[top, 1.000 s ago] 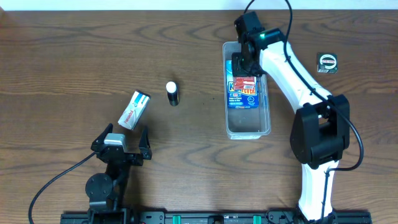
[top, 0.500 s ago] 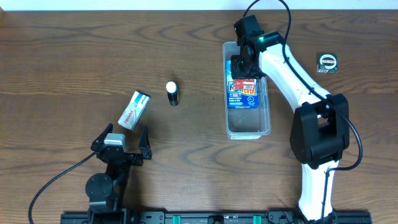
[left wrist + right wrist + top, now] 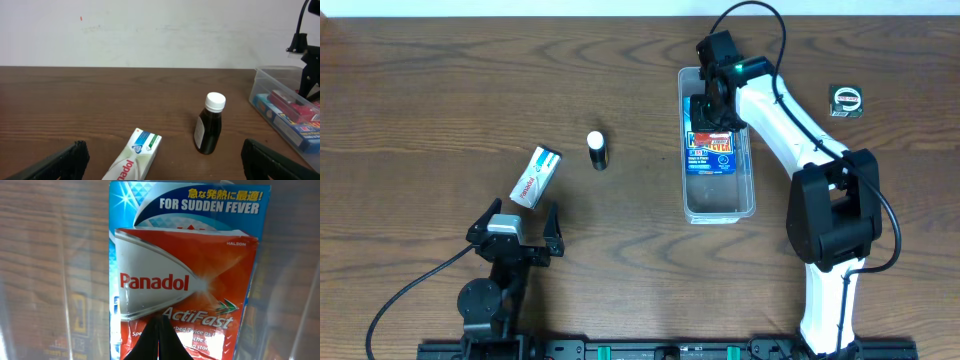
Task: Pack container
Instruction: 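Lower the red packet onto the blue box and release it, then move the right gripper to the green Zam-Buk tin and grasp it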
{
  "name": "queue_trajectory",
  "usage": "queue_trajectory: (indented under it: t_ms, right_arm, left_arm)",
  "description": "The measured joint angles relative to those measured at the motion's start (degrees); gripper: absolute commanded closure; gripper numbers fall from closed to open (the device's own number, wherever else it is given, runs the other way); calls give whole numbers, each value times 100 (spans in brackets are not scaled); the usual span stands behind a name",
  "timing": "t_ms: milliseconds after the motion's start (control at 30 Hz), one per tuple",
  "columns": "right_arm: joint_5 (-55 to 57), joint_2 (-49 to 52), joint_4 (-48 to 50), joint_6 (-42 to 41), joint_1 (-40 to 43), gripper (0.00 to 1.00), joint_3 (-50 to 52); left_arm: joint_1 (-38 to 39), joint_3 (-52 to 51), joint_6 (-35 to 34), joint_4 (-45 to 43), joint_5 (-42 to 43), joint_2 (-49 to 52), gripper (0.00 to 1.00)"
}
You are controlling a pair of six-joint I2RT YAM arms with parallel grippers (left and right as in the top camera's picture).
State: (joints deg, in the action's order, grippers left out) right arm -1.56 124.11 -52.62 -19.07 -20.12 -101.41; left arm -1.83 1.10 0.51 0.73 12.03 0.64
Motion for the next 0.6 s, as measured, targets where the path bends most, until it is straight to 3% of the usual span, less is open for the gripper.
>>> queue_trajectory:
  t_ms: [367,600]
  right_arm:
    - [-17,0,-170,48,0,88,-256]
    - [-17,-76,-750,195,42,66,-1263]
  left_arm:
    - [0,0,-2,-2,0,0,2]
    - [0,0,0,0,0,0,2]
